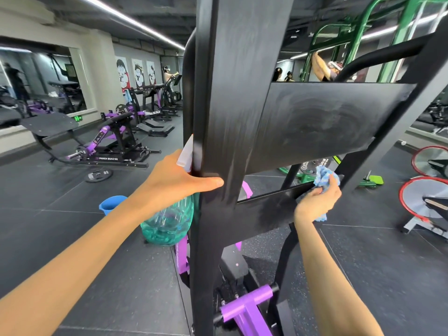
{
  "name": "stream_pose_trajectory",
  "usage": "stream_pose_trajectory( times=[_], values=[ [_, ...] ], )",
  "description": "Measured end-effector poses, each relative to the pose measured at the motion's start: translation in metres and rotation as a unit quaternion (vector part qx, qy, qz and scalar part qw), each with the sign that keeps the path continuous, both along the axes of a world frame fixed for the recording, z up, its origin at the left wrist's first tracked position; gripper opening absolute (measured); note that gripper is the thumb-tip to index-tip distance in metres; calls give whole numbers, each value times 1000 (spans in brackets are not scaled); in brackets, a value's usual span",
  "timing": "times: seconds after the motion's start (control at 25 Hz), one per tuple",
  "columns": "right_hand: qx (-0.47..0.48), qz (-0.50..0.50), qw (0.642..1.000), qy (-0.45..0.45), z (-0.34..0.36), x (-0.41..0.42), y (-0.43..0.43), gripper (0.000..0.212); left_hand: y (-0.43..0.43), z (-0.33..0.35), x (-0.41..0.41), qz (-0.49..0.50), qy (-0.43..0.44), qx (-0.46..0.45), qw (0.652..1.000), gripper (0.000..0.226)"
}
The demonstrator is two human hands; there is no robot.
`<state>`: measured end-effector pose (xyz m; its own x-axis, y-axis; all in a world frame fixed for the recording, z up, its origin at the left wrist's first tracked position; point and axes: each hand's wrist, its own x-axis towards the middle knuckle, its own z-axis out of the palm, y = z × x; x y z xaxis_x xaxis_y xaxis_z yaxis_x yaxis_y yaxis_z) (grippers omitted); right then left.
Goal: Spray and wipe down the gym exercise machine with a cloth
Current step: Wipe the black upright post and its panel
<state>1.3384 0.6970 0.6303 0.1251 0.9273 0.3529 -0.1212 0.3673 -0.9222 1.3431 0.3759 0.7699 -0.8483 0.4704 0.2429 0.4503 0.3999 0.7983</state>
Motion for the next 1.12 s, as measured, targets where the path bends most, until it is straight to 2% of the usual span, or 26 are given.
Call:
stream_pose_trajectory(
  times=[0.08,0.16,0.2,0.24,0.4,0.48,0.56,0.6,0.72,0.84,0.92,1.0,1.04,1.08,1.12],
  values=[
    [-128,52,990,-40,-3,2,23,44,0,0,-1,-3,-3,-4,1000,50],
    [-268,153,945,-107,-13,12,41,37,0,0,0,-3,-3,-1,1000,48],
    [-308,158,932,-110,-12,14,43,36,0,1,1,-5,-1,-2,1000,48],
    [-308,140,934,-116,-10,13,43,36,0,1,1,-9,0,-3,1000,47],
    [-142,44,987,-67,9,9,19,43,1,2,2,-14,0,2,1000,35],
    [-151,45,986,-63,7,9,20,39,1,1,2,-10,5,4,1000,31],
    [-164,58,982,-72,3,13,26,44,2,1,2,-4,18,-3,1000,36],
    [-168,61,981,-74,1,12,29,40,2,1,2,-4,25,-9,1000,39],
    [-135,31,981,-132,-4,11,15,38,1,1,2,-6,23,-8,1000,37],
    [52,46,995,-76,-30,15,-69,35,1,1,1,-2,12,1,1000,36],
    [207,111,969,-72,-58,19,-138,39,1,0,1,4,16,-8,1000,43],
    [332,156,924,-109,-76,26,-159,39,1,1,1,0,24,-16,1000,43],
    [368,176,905,-116,-75,28,-150,40,2,1,2,-2,21,-14,1000,38],
    [365,185,904,-124,-71,31,-136,39,2,1,2,-5,18,-12,1000,35],
    [311,186,923,-127,-63,34,-122,38,2,2,2,-4,14,-11,1000,34]
  ],
)
